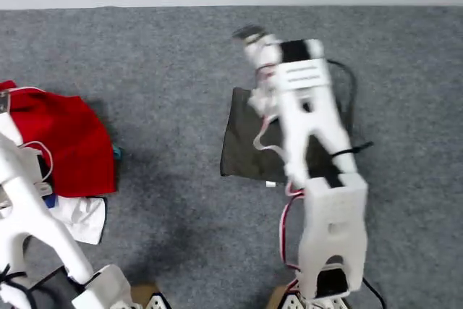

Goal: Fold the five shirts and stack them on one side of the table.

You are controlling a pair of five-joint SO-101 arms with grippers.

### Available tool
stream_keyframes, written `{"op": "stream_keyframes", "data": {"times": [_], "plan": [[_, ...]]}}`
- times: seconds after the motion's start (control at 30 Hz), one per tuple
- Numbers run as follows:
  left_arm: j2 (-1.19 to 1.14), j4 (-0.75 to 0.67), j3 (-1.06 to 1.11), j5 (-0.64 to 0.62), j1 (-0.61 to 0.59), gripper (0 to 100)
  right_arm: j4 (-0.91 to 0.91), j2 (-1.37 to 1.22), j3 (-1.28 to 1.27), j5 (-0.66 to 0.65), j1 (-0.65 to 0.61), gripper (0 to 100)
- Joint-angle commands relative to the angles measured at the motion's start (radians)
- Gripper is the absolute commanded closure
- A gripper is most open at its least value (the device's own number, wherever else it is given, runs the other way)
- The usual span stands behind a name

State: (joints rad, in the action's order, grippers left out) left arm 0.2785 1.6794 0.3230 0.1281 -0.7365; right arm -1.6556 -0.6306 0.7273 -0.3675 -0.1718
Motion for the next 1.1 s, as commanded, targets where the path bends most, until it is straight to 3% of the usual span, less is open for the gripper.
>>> {"op": "stream_keyframes", "data": {"times": [0.0,0.13,0.93,1.07], "plan": [[0.040,0.003,-0.008,0.011,-0.003,100,0.051,0.021,0.054,0.046,0.111,89.6],[0.040,0.002,-0.008,0.011,-0.003,100,0.105,-0.044,0.055,0.163,0.151,80.1],[0.032,-0.012,-0.004,0.048,-0.002,100,0.202,-0.142,0.057,0.176,0.226,80.2],[0.032,-0.012,-0.004,0.048,-0.002,100,0.220,-0.173,0.057,0.176,0.209,88.5]]}}
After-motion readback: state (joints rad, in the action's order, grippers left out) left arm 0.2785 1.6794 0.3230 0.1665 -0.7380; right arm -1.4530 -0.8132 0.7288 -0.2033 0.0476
